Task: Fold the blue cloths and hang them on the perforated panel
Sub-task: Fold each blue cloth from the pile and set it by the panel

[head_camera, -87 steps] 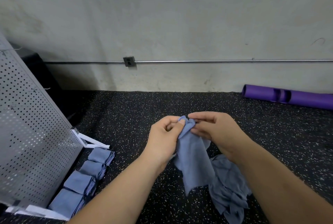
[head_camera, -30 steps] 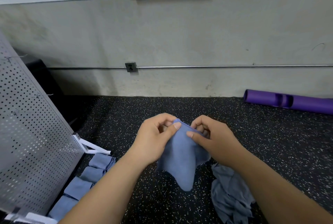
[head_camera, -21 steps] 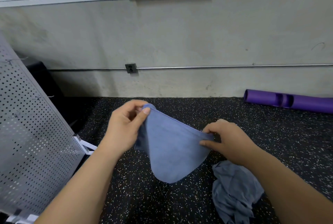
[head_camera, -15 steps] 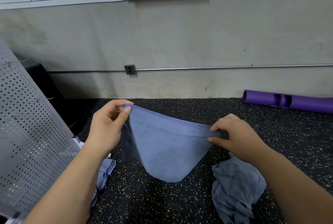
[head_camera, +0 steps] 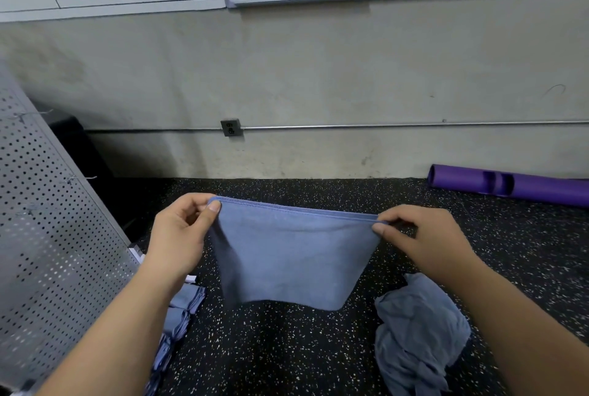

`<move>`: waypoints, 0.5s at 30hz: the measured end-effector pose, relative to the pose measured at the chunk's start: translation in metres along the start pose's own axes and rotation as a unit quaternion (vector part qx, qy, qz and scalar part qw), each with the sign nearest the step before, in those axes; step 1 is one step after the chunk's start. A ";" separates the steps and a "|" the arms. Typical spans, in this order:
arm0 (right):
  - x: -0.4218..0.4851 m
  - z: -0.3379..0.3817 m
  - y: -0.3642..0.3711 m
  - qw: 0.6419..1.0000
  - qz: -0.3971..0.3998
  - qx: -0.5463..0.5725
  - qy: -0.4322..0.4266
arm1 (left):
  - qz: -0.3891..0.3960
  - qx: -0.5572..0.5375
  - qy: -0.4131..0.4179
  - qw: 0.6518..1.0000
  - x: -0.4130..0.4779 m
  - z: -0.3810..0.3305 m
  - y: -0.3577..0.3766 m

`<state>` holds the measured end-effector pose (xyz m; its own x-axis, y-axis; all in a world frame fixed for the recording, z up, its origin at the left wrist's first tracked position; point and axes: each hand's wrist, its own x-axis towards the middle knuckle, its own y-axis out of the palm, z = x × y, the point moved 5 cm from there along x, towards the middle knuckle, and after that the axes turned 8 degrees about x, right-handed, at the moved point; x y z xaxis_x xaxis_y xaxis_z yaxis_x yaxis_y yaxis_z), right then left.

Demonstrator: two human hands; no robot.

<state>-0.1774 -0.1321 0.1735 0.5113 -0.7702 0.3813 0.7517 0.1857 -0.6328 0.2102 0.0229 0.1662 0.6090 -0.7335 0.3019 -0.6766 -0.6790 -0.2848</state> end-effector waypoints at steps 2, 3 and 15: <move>0.000 -0.001 -0.002 0.998 -0.023 0.054 0.023 | -0.002 0.002 -0.007 1.000 0.000 0.002 0.000; 0.000 -0.001 -0.002 0.995 -0.030 0.083 0.034 | -0.002 0.003 -0.010 1.000 0.000 0.002 0.001; 0.008 -0.011 -0.010 0.970 -0.078 0.198 0.121 | 0.000 -0.004 -0.025 1.000 -0.002 0.003 0.007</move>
<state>-0.1855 -0.1464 0.1754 0.3019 -0.9194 0.2523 0.9376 0.2383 -0.2533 0.2058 0.0196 0.1609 0.6294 -0.7337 0.2560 -0.6795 -0.6795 -0.2766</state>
